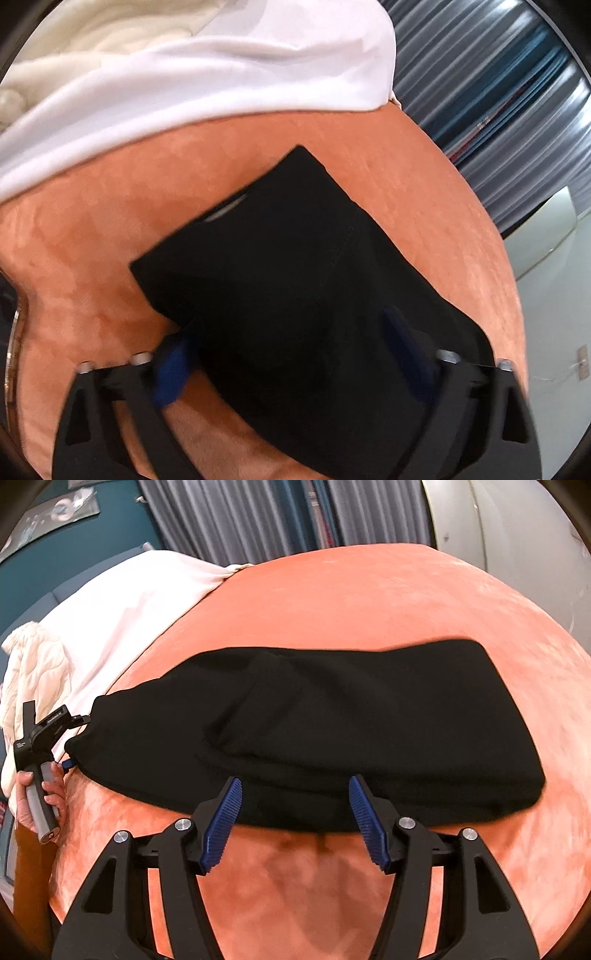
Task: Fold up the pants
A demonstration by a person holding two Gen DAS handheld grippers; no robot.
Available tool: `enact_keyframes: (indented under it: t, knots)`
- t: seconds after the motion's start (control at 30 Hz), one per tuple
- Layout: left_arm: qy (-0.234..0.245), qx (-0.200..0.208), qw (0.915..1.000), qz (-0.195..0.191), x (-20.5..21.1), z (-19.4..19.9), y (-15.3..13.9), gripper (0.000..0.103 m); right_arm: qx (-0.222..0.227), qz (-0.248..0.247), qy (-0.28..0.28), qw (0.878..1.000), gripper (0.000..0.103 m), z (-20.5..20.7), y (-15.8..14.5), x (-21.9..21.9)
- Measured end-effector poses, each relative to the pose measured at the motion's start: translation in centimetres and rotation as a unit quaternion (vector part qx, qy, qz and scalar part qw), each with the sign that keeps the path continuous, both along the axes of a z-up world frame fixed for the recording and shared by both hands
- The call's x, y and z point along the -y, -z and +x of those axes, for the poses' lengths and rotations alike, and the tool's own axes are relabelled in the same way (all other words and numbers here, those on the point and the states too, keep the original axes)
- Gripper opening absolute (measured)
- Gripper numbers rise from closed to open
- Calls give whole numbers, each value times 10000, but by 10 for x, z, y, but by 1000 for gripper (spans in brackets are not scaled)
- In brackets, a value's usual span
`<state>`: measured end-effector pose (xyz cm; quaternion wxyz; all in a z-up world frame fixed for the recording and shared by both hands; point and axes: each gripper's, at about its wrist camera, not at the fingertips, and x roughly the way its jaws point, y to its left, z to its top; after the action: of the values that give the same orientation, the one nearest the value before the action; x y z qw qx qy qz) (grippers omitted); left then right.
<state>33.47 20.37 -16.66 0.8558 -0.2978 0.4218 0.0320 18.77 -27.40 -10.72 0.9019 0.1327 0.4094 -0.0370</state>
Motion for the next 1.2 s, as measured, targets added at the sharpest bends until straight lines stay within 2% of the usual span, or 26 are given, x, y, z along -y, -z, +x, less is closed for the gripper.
enact_keyframes:
  t: [0.03, 0.07, 0.1, 0.17, 0.2, 0.33, 0.43, 0.5, 0.57, 0.63, 0.7, 0.77, 0.83, 0.9, 0.93, 0.97, 1.0, 1.07, 1.1, 1.13, 1.17, 1.2]
  knots:
    - [-44, 15, 9998, 168, 2, -1, -2, 48, -16, -25, 54, 10000, 59, -7, 2, 4]
    - [-87, 54, 9995, 287, -1, -2, -4, 30, -22, -36, 90, 10000, 60, -12, 4, 7]
    - [-31, 125, 9994, 314, -2, -4, -4, 20, -25, -27, 131, 9999, 62, -17, 6, 11]
    - [-33, 339, 9994, 38, -7, -7, -6, 18, -45, 77, 191, 9998, 64, -27, 12, 20]
    - [-5, 428, 9991, 74, -6, -9, -10, 16, -62, 127, 230, 9996, 64, -32, 15, 25]
    - [330, 966, 9915, 810, 27, -24, -54, 14, 27, 395, 228, 9990, 64, -42, 25, 35]
    - [752, 1455, 9815, 987, 78, -35, -108, 10, 170, 615, 198, 9978, 65, -45, 28, 39]
    - [1204, 1796, 9691, 1187, 127, -47, -145, 9, 225, 734, 191, 9969, 65, -48, 29, 45]
    - [1699, 2039, 9544, 1368, 177, -58, -169, 5, 324, 925, 196, 9950, 65, -50, 29, 50]
    - [2165, 2105, 9392, 1635, 235, -67, -183, 5, 407, 1101, 221, 9928, 65, -53, 29, 54]
    - [2710, 2080, 9210, 1872, 298, -76, -180, 5, 483, 1194, 247, 9914, 65, -58, 26, 57]
    - [3214, 1831, 9054, 2083, 356, -86, -158, 6, 548, 1208, 270, 9908, 65, -65, 21, 61]
    - [3622, 1455, 8931, 2235, 406, -93, -120, 8, 546, 1174, 356, 9909, 65, -74, 18, 72]
    - [3999, 773, 8874, 2161, 442, -91, -72, 13, 552, 1158, 509, 9904, 65, -84, 15, 86]
    - [4044, 518, 8871, 2164, 448, -94, -57, 14, 564, 1185, 620, 9894, 65, -92, 14, 99]
    - [3955, 452, 8882, 2295, 453, -98, -47, 14, 551, 1162, 714, 9891, 65, -97, 13, 108]
    - [3854, 709, 8840, 2551, 457, -109, -49, 14, 533, 1082, 815, 9894, 65, -103, 12, 116]
    - [3793, 967, 8742, 2872, 460, -123, -59, 18, 499, 839, 941, 9908, 65, -113, 8, 132]
    - [3768, 1054, 8731, 2910, 459, -129, -65, 29, 475, 747, 966, 9914, 65, -116, 5, 140]
    - [3865, 1183, 8735, 2714, 454, -135, -77, 64, 474, 746, 973, 9913, 65, -116, 2, 144]
    - [3918, 1300, 8747, 2541, 449, -140, -87, 85, 493, 790, 953, 9911, 65, -116, -2, 149]
    - [3853, 1463, 8773, 2458, 441, -147, -97, 97, 533, 858, 917, 9907, 65, -114, -7, 154]
